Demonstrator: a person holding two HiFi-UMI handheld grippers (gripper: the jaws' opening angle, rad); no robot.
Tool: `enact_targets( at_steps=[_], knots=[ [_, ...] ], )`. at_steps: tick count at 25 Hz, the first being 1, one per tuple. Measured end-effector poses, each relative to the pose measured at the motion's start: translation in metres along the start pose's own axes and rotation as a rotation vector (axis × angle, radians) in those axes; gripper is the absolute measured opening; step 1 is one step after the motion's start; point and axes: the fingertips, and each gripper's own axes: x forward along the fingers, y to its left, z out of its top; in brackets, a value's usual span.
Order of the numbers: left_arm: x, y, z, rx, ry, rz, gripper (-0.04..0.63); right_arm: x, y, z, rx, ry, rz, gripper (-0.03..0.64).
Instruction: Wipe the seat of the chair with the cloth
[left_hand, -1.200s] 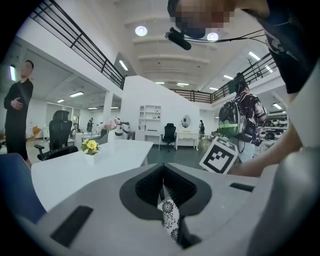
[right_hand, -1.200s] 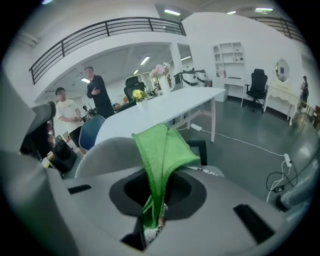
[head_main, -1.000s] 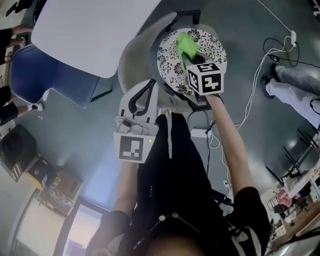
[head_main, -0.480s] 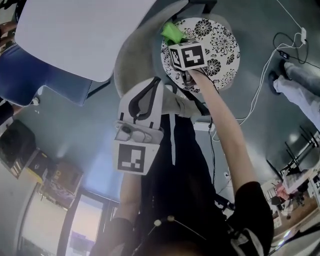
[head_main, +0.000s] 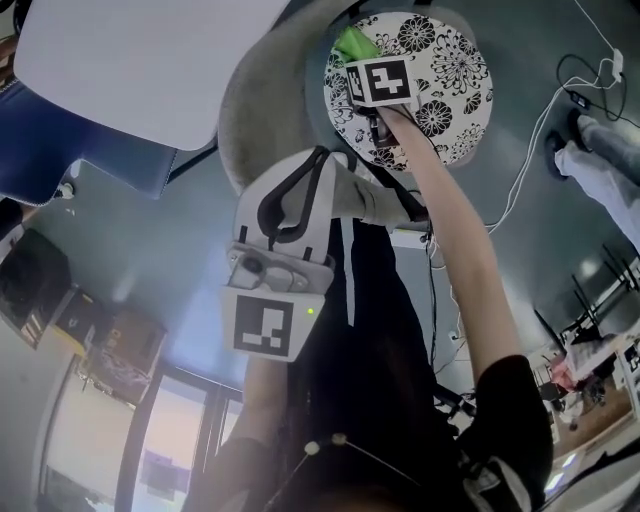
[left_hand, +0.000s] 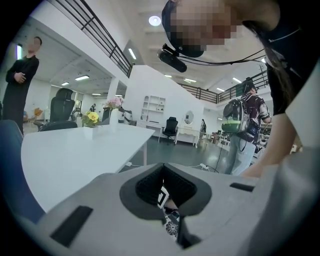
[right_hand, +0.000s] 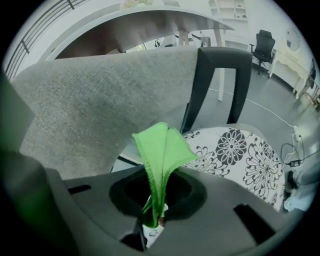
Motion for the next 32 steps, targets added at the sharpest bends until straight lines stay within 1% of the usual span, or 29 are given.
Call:
enact_targets(
  at_steps=[4, 8, 12, 16, 20, 23, 25, 27, 29, 32],
  knots=[
    [0.0, -0.006, -0.001, -0.005, 0.002, -0.012, 0.006, -0.01, -0.039, -0.008, 0.054, 0.004, -0.052, 0.046],
    [0.003, -0.015, 0.003, 0.008, 0.0, -0.034, 0.006, -0.026, -0.08, -0.015, 0.071, 0.002, -0.123, 0.046],
    [0.008, -0.024, 0.008, 0.015, -0.012, -0.053, 0.006, -0.042, -0.125, -0.028, 0.115, 0.005, -0.182, 0.046],
    [0.01, -0.031, 0.01, 0.018, -0.011, -0.073, 0.006, -0.062, -0.17, -0.041, 0.115, 0.019, -0.267, 0.046],
    [0.011, -0.034, 0.012, 0.025, -0.014, -0.078, 0.006, -0.082, -0.217, -0.058, 0.147, 0.038, -0.345, 0.046],
    [0.012, -0.035, 0.012, 0.022, -0.016, -0.078, 0.006, -0.096, -0.243, -0.066, 0.176, 0.043, -0.384, 0.046],
    [0.012, -0.036, 0.011, 0.021, -0.015, -0.078, 0.006, -0.103, -0.245, -0.066, 0.16, 0.041, -0.39, 0.046],
    [0.012, -0.038, 0.01, 0.02, -0.014, -0.077, 0.006, -0.106, -0.231, -0.061, 0.109, 0.034, -0.377, 0.046],
    [0.011, -0.041, 0.008, 0.02, -0.008, -0.08, 0.006, -0.105, -0.207, -0.056, 0.066, 0.025, -0.337, 0.046],
    [0.011, -0.043, 0.01, 0.031, -0.004, -0.086, 0.006, -0.091, -0.16, -0.054, 0.038, 0.018, -0.249, 0.046]
  ],
)
